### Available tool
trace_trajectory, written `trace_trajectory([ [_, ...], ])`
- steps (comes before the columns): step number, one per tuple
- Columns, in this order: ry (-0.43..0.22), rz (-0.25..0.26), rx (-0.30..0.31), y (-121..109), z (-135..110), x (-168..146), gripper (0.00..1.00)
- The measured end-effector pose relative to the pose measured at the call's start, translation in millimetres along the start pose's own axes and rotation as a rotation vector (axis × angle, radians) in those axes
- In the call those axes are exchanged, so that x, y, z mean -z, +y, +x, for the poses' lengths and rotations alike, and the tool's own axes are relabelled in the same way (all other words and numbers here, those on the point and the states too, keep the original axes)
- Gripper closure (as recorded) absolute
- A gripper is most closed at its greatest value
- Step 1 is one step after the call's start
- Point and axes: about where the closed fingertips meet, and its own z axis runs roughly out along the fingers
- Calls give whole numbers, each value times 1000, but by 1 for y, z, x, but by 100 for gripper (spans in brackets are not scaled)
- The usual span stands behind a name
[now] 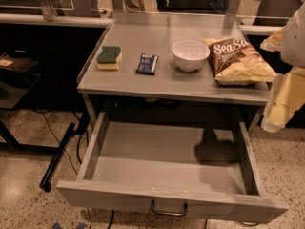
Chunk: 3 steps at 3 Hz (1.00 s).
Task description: Place rxbar blueberry into top drawer
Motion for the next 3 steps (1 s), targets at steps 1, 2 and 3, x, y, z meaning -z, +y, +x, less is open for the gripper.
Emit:
trace_trajectory([
  [1, -3, 1, 0, 0, -1, 0, 0],
  [2, -52, 23, -7, -7, -14, -8, 0],
  [3, -108, 29, 4, -24, -38, -22, 0],
])
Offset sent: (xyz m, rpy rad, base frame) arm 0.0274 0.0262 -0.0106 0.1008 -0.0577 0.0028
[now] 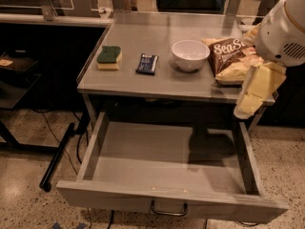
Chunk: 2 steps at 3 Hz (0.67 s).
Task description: Place rxbar blueberry into top drawer
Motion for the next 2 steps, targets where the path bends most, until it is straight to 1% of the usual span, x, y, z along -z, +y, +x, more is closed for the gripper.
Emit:
trace_trajectory([
  [1, -10, 6, 0, 1, 0, 1, 0],
  [2, -81, 12, -17, -6, -16, -15, 0],
])
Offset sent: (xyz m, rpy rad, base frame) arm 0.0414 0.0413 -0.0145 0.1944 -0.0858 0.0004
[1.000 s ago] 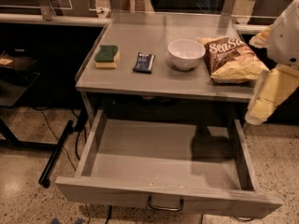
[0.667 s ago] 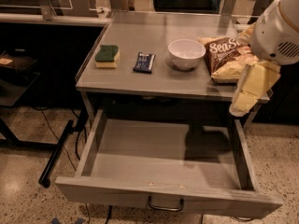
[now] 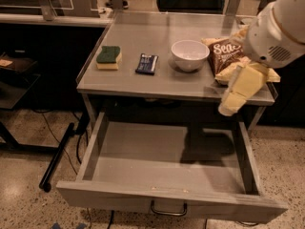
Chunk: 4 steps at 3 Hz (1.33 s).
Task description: Place rxbar blueberry into top drawer
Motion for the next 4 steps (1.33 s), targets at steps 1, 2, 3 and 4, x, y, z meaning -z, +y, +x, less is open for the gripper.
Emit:
trace_trajectory([
  [1, -61, -5, 13, -20, -24, -27, 0],
  [2, -111, -32, 48, -40, -54, -52, 0],
  [3, -111, -32, 48, -40, -54, -52, 0],
  [4, -149, -12, 46, -44, -62, -60, 0],
])
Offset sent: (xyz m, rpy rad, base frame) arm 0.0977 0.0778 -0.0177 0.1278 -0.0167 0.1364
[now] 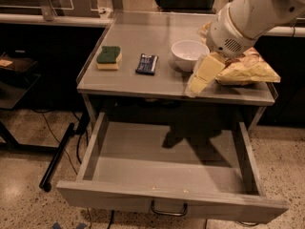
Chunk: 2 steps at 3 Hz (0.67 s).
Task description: Place rxbar blueberry into top drawer
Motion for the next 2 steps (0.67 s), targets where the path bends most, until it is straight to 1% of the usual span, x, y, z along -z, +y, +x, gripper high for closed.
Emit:
trace_trajectory([
  [1, -86, 25, 13, -24, -24, -29, 0],
  [2, -133, 21, 22, -39, -39, -48, 0],
])
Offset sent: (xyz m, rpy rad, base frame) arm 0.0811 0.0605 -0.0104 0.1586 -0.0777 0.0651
